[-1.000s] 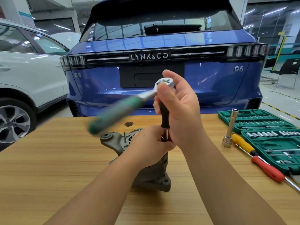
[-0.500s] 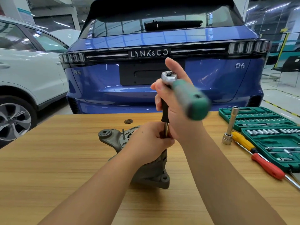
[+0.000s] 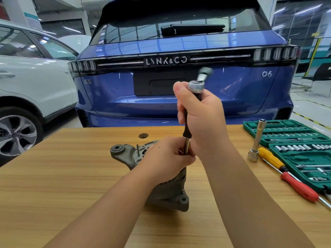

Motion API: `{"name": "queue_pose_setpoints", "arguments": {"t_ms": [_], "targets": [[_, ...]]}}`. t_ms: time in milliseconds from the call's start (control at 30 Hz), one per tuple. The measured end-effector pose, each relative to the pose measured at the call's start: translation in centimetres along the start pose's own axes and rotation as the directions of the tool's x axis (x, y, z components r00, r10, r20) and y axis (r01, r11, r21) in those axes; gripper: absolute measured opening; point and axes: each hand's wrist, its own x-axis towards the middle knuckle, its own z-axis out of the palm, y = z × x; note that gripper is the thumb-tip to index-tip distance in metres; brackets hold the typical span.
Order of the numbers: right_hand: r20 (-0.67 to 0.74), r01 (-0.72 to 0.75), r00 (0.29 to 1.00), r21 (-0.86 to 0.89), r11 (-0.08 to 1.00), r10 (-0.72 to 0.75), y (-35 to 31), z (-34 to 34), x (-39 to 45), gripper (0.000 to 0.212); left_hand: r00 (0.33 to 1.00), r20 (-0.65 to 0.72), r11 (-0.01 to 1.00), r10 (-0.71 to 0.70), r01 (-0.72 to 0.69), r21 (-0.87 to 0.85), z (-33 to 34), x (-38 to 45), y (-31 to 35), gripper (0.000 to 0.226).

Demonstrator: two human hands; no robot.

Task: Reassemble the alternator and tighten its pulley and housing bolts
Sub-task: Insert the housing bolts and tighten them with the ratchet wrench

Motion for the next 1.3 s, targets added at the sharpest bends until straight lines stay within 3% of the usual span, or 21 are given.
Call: {"name": "queue_pose_setpoints", "arguments": {"t_ms": [67, 133, 233, 300, 400, 500, 600, 733, 800, 867, 933, 1067, 1133, 1200, 1300], "targets": [[0.122, -0.048, 0.992, 0.132, 0.99, 0.032, -0.3, -0.2, 0.1, 0.02, 1.0, -0.003, 1.0, -0.01, 0.01, 0.001, -0.1, 0.0, -0.1, 0.004], [0.181, 0.015, 0.982, 0.203, 0.979, -0.053, -0.2, -0.2, 0.0, 0.028, 1.0, -0.009, 1.0, -0.017, 0.017, 0.003, 0.0, 0.1, -0.1, 0.004], [0.197, 0.197, 0.954, 0.162, 0.967, -0.227, 0.4, 0.1, -0.2, 0.04, 1.0, -0.006, 1.0, -0.001, 0.001, -0.01, 0.0, -0.1, 0.1, 0.004], [0.186, 0.216, 0.953, 0.137, 0.967, -0.239, 0.5, 0.0, 0.2, 0.047, 1.0, -0.005, 1.0, -0.002, 0.002, -0.023, 0.0, -0.2, 0.1, 0.004], [0.228, 0.01, 0.971, 0.273, 0.962, -0.075, 0.3, -0.4, 0.7, 0.035, 1.0, -0.011, 1.0, -0.005, 0.005, -0.017, -0.1, -0.3, 0.1, 0.009], [0.299, -0.094, 0.953, 0.429, 0.899, -0.043, 0.4, -0.7, 0.6, 0.038, 1.0, -0.024, 1.0, -0.013, 0.013, -0.011, 0.0, -0.3, 0.0, 0.014], [0.213, -0.061, 0.977, 0.315, 0.947, -0.008, 0.1, -0.3, 0.2, 0.038, 0.999, -0.01, 0.999, -0.044, 0.044, -0.029, 0.1, -0.1, -0.1, 0.006], [0.036, 0.102, 0.994, 0.028, 0.994, -0.103, -0.2, 0.5, -0.6, 0.025, 1.0, -0.002, 1.0, 0.001, -0.001, 0.008, 0.1, -0.3, 0.2, 0.012], [-0.02, 0.044, 0.999, -0.039, 0.998, -0.045, -0.3, 0.6, -0.4, 0.026, 1.0, -0.002, 1.0, 0.009, -0.009, 0.012, 0.1, -0.3, 0.4, 0.014], [0.047, -0.049, 0.998, 0.036, 0.998, 0.048, -0.5, 0.3, -0.2, 0.02, 1.0, 0.004, 1.0, -0.009, 0.009, -0.004, 0.0, -0.3, 0.5, 0.006], [0.177, -0.066, 0.983, 0.146, 0.987, 0.039, -0.7, 0.0, -0.2, 0.022, 1.0, 0.0, 1.0, -0.026, 0.026, 0.0, 0.0, -0.2, 0.4, 0.005], [0.192, 0.202, 0.957, 0.098, 0.974, -0.218, -0.1, 0.7, -0.6, 0.038, 1.0, -0.013, 1.0, -0.017, 0.018, 0.02, -0.1, -0.2, 0.1, 0.013], [0.183, 0.252, 0.947, 0.085, 0.964, -0.264, 0.1, 0.8, -0.6, 0.043, 0.999, -0.021, 0.999, -0.026, 0.027, 0.043, -0.1, -0.2, -0.1, 0.013], [0.214, 0.217, 0.947, 0.122, 0.968, -0.24, 0.1, 0.6, -0.6, 0.047, 0.999, -0.029, 0.999, -0.026, 0.027, 0.027, 0.0, -0.1, -0.3, 0.002], [0.297, 0.046, 0.945, 0.288, 0.956, -0.136, -0.5, -0.1, -0.5, 0.046, 1.0, -0.02, 0.999, -0.021, 0.02, -0.027, 0.2, 0.1, -0.4, 0.005]]}}
